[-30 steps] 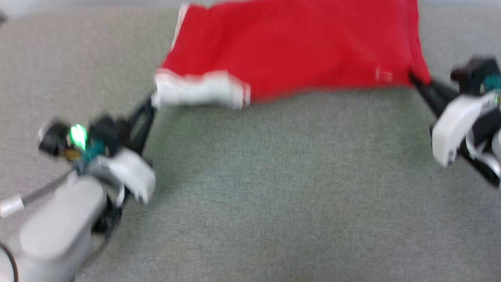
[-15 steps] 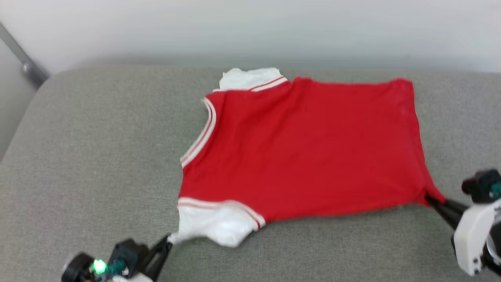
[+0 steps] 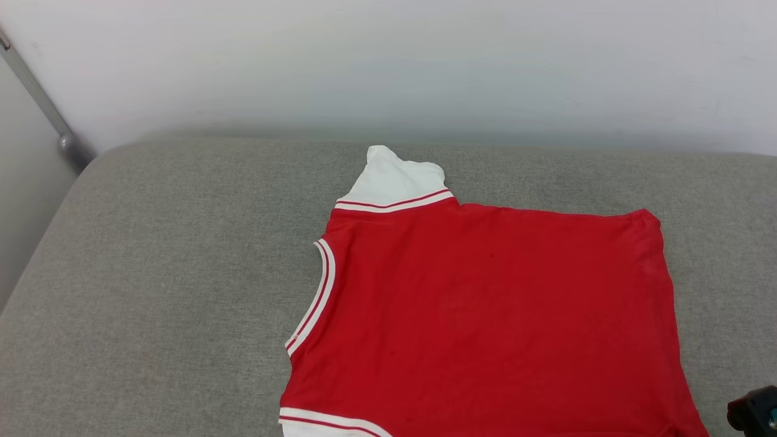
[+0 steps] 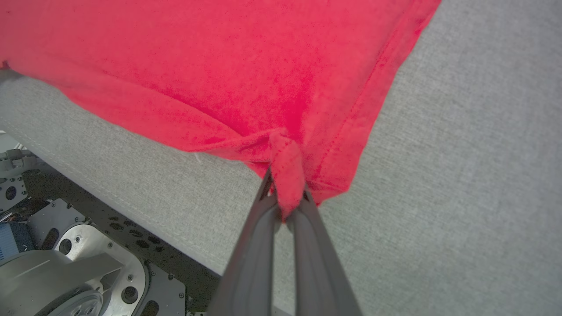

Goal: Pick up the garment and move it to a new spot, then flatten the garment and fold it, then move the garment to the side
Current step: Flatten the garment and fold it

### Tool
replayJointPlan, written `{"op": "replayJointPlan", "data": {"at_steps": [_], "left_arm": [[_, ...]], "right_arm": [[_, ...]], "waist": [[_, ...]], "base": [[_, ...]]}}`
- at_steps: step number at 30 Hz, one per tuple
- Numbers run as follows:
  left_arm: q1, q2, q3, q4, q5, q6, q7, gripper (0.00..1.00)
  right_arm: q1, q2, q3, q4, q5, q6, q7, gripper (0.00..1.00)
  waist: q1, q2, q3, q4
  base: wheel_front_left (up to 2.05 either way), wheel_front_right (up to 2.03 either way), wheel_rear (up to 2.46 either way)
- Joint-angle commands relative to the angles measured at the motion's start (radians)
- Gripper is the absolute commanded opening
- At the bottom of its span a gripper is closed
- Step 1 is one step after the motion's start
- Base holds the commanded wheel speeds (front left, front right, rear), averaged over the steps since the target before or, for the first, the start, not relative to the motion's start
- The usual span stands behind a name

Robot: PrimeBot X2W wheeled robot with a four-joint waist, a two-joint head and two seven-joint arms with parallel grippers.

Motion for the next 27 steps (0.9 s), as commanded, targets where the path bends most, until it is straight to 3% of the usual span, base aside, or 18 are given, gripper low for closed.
{"op": "replayJointPlan", "data": {"at_steps": [1, 11, 19, 22, 27], "left_arm": [[0.012, 0.014, -0.011, -0.006, 0.0, -0.007, 0.023, 0.0], [-0.092, 0.019, 0.005, -0.027, 0.048, -0.026, 0.046, 0.0], [-0.292, -0.004, 0.039, 0.019, 0.136, -0.092, 0.065, 0.0], [-0.422, -0.032, 0.063, 0.074, 0.17, -0.145, 0.069, 0.0], [-0.538, -0.061, 0.079, 0.159, 0.197, -0.196, 0.071, 0.0]], "right_arm": [[0.036, 0.014, -0.035, -0.02, -0.019, -0.001, 0.015, 0.0], [0.049, 0.082, -0.146, -0.094, -0.076, -0.001, 0.079, 0.0], [-0.049, 0.1, -0.163, -0.105, -0.081, -0.001, 0.087, 0.0], [-0.12, 0.094, -0.161, -0.102, -0.075, -0.001, 0.085, 0.0], [-0.205, 0.089, -0.145, -0.087, -0.073, -0.001, 0.091, 0.0]], "waist": [[0.0003, -0.0001, 0.003, -0.001], [0.0003, -0.0001, 0.024, -0.005], [0.0003, -0.0001, 0.065, -0.027], [0.0003, -0.0001, 0.116, -0.049], [0.0003, -0.0001, 0.181, -0.077]], "base": [[0.0, 0.0, 0.0], [0.0, 0.0, 0.0], [0.0, 0.0, 0.0], [0.0, 0.0, 0.0], [0.0, 0.0, 0.0]]}}
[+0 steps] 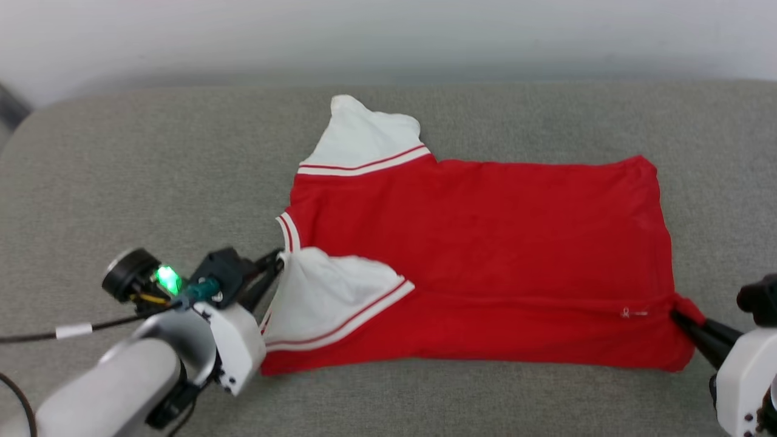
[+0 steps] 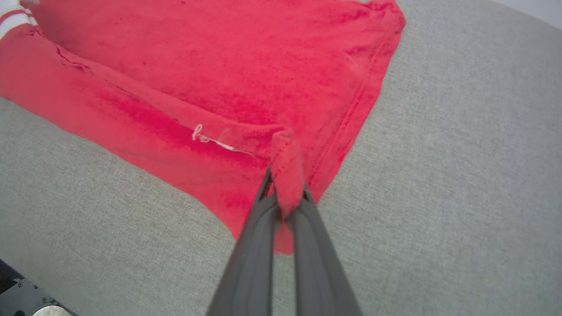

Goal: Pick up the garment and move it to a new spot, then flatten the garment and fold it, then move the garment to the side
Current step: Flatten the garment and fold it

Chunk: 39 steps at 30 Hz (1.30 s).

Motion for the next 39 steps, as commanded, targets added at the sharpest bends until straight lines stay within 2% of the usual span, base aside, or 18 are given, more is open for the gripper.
{"op": "replayJointPlan", "data": {"at_steps": [1, 6, 14, 18, 22, 23, 24, 25, 26, 32, 39], "left_arm": [[-0.049, -0.011, 0.008, 0.037, 0.016, -0.016, 0.0, 0.0], [-0.116, -0.033, 0.017, 0.095, 0.026, -0.042, 0.002, 0.0], [-0.177, -0.082, 0.0, 0.243, 0.023, -0.096, 0.01, 0.0], [-0.19, -0.109, -0.016, 0.323, 0.026, -0.127, -0.001, 0.0], [-0.191, -0.139, -0.024, 0.38, 0.027, -0.137, -0.03, 0.0], [-0.192, -0.142, -0.025, 0.392, 0.028, -0.139, -0.037, 0.0], [-0.191, -0.146, -0.026, 0.404, 0.026, -0.143, -0.043, 0.23], [-0.194, -0.149, -0.025, 0.411, 0.027, -0.144, -0.053, 1.0], [-0.196, -0.151, -0.022, 0.418, 0.024, -0.144, -0.061, 1.0], [-0.22, -0.125, -0.002, 0.391, -0.019, -0.166, -0.026, 1.0], [-0.288, -0.065, 0.02, 0.281, -0.117, -0.175, 0.216, 1.0]], "right_arm": [[-0.05, -0.003, 0.011, 0.012, 0.007, -0.001, 0.009, 0.0], [-0.128, 0.004, 0.039, 0.045, 0.009, -0.001, 0.028, 0.0], [-0.265, 0.037, 0.132, 0.168, 0.001, -0.001, 0.053, 0.0], [-0.299, 0.046, 0.191, 0.243, 0.008, -0.001, 0.06, 0.0], [-0.31, 0.052, 0.224, 0.284, 0.038, -0.001, 0.041, 0.0], [-0.309, 0.049, 0.227, 0.288, 0.047, -0.001, 0.034, 0.09], [-0.309, 0.043, 0.226, 0.29, 0.053, -0.001, 0.025, 0.27], [-0.307, 0.036, 0.223, 0.288, 0.058, -0.001, 0.013, 0.93], [-0.305, 0.03, 0.217, 0.286, 0.062, -0.001, 0.0, 1.0], [-0.256, 0.005, 0.178, 0.255, 0.067, -0.001, -0.047, 1.0], [-0.194, 0.009, 0.118, 0.205, 0.046, -0.001, -0.04, 1.0]], "waist": [[-0.0001, 0.0, 0.051, -0.027], [-0.0001, 0.0, 0.102, -0.041], [-0.0001, 0.0, 0.181, -0.045], [-0.0001, 0.0, 0.187, -0.044], [-0.0001, 0.0, 0.166, -0.036], [-0.0001, 0.0, 0.157, -0.035], [-0.0001, 0.0, 0.146, -0.033], [-0.0001, 0.0, 0.133, -0.031], [-0.0001, 0.0, 0.12, -0.029], [-0.0001, 0.0, 0.043, -0.01], [-0.0001, 0.0, 0.0, 0.009]], "base": [[0.0, 0.0, 0.0], [0.0, 0.0, 0.0], [0.0, 0.0, 0.0], [0.0, 0.0, 0.0], [0.0, 0.0, 0.0], [0.0, 0.0, 0.0], [0.0, 0.0, 0.0], [0.0, 0.0, 0.0], [0.0, 0.0, 0.0], [0.0, 0.0, 0.0], [0.0, 0.0, 0.0]]}}
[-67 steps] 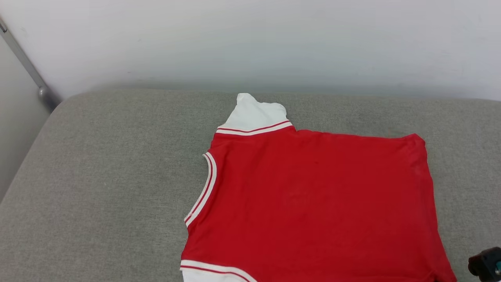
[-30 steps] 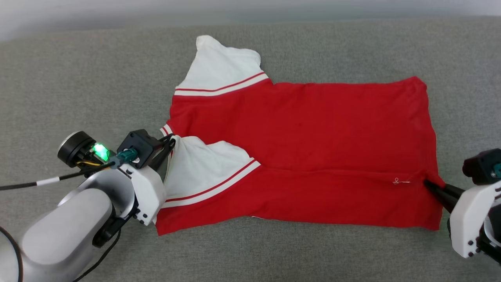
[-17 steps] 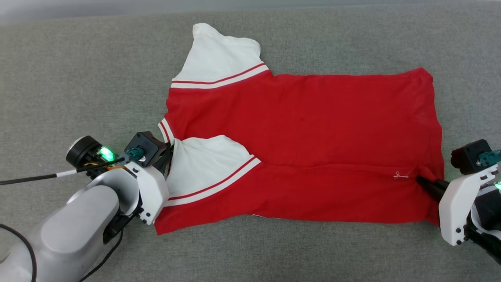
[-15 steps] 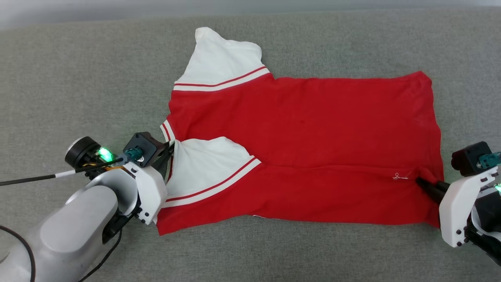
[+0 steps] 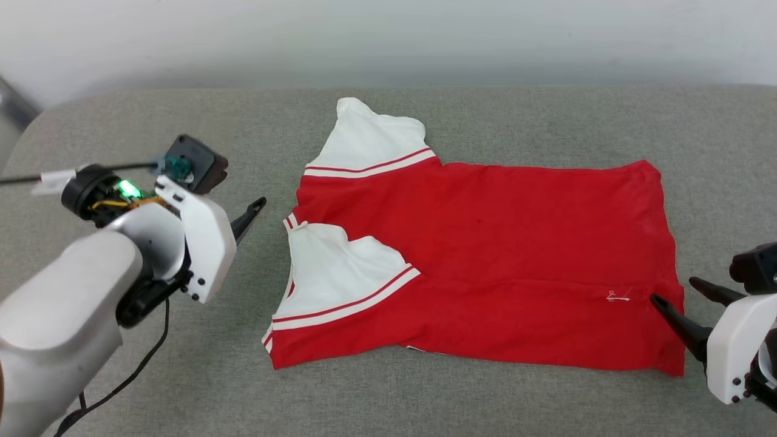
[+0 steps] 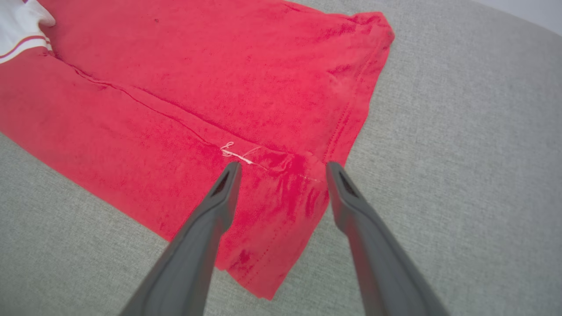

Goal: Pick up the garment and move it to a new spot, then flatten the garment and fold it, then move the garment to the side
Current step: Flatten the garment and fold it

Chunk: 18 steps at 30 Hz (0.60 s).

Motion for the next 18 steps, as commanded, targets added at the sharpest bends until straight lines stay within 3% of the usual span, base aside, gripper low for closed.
{"op": "replayJointPlan", "data": {"at_steps": [1, 6, 10, 18], "left_arm": [[-0.024, 0.007, -0.001, -0.027, -0.022, -0.007, 0.058, 1.0], [-0.074, 0.032, -0.042, -0.097, -0.104, -0.03, 0.31, 1.0], [-0.091, 0.015, -0.073, -0.124, -0.195, -0.039, 0.483, 1.0], [-0.095, -0.004, -0.177, -0.117, -0.232, -0.05, 0.683, 1.0]], "right_arm": [[0.015, 0.011, -0.012, -0.009, -0.008, -0.001, 0.005, 1.0], [0.039, 0.036, -0.033, -0.034, -0.029, -0.001, 0.023, 1.0], [0.04, 0.059, -0.038, -0.052, -0.042, -0.001, 0.038, 1.0], [0.014, 0.081, -0.009, -0.077, -0.045, -0.001, 0.081, 1.0]], "waist": [[0.0, 0.0, -0.01, 0.006], [0.0, 0.0, -0.021, 0.01], [0.0, 0.0, -0.023, 0.005], [0.0, 0.0, -0.002, -0.033]], "base": [[0.0, 0.0, 0.0], [0.0, 0.0, 0.0], [0.0, 0.0, 0.0], [0.0, 0.0, 0.0]]}}
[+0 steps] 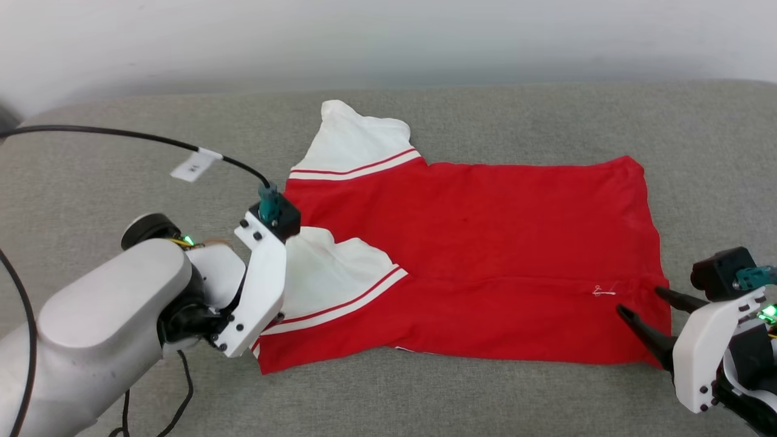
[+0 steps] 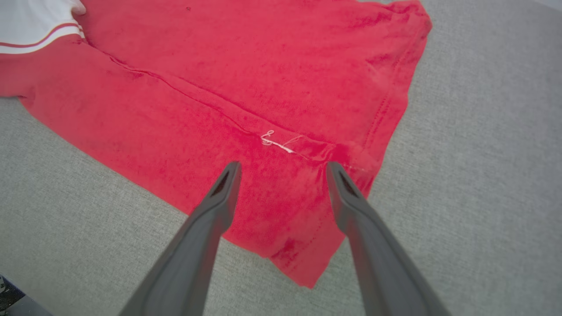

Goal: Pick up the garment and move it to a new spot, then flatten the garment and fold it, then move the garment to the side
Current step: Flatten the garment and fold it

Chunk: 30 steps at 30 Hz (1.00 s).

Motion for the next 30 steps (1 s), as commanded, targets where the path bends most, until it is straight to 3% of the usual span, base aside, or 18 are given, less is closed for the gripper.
{"op": "replayJointPlan", "data": {"at_steps": [1, 7, 16, 17, 18, 24, 30], "left_arm": [[-0.001, -0.001, -0.019, 0.012, -0.007, -0.002, 0.029, 1.0], [0.019, -0.009, -0.076, 0.062, -0.012, -0.007, 0.076, 1.0], [0.09, -0.014, -0.119, 0.139, -0.036, -0.007, 0.043, 1.0], [0.094, -0.015, -0.123, 0.137, -0.039, -0.007, 0.039, 0.38], [0.098, -0.014, -0.126, 0.131, -0.05, -0.007, 0.038, 0.0], [0.066, 0.013, -0.13, 0.068, -0.074, -0.008, 0.012, 0.0], [0.037, 0.05, -0.135, 0.01, -0.079, -0.007, -0.02, 0.0]], "right_arm": [[-0.02, 0.008, 0.004, -0.007, 0.003, -0.001, 0.006, 1.0], [-0.05, 0.016, 0.025, -0.013, 0.002, -0.001, 0.014, 1.0], [-0.081, 0.012, 0.045, 0.002, 0.015, -0.001, 0.003, 1.0], [-0.084, 0.008, 0.044, 0.003, 0.015, -0.001, 0.003, 1.0], [-0.088, 0.005, 0.044, 0.001, 0.017, -0.001, 0.004, 1.0], [-0.123, -0.069, 0.045, -0.038, 0.039, -0.001, 0.065, 1.0], [-0.179, -0.21, 0.117, -0.106, 0.115, -0.001, 0.27, 1.0]], "waist": [[0.0, 0.0, 0.015, -0.013], [0.0, 0.0, 0.059, -0.05], [0.0, 0.0, 0.091, -0.08], [0.0, 0.0, 0.088, -0.08], [0.0, 0.0, 0.084, -0.079], [0.0, 0.0, 0.048, -0.063], [0.0, 0.0, 0.025, -0.046]], "base": [[0.0, 0.0, 0.0], [0.0, 0.0, 0.0], [0.0, 0.0, 0.0], [0.0, 0.0, 0.0], [0.0, 0.0, 0.0], [0.0, 0.0, 0.0], [0.0, 0.0, 0.0]]}}
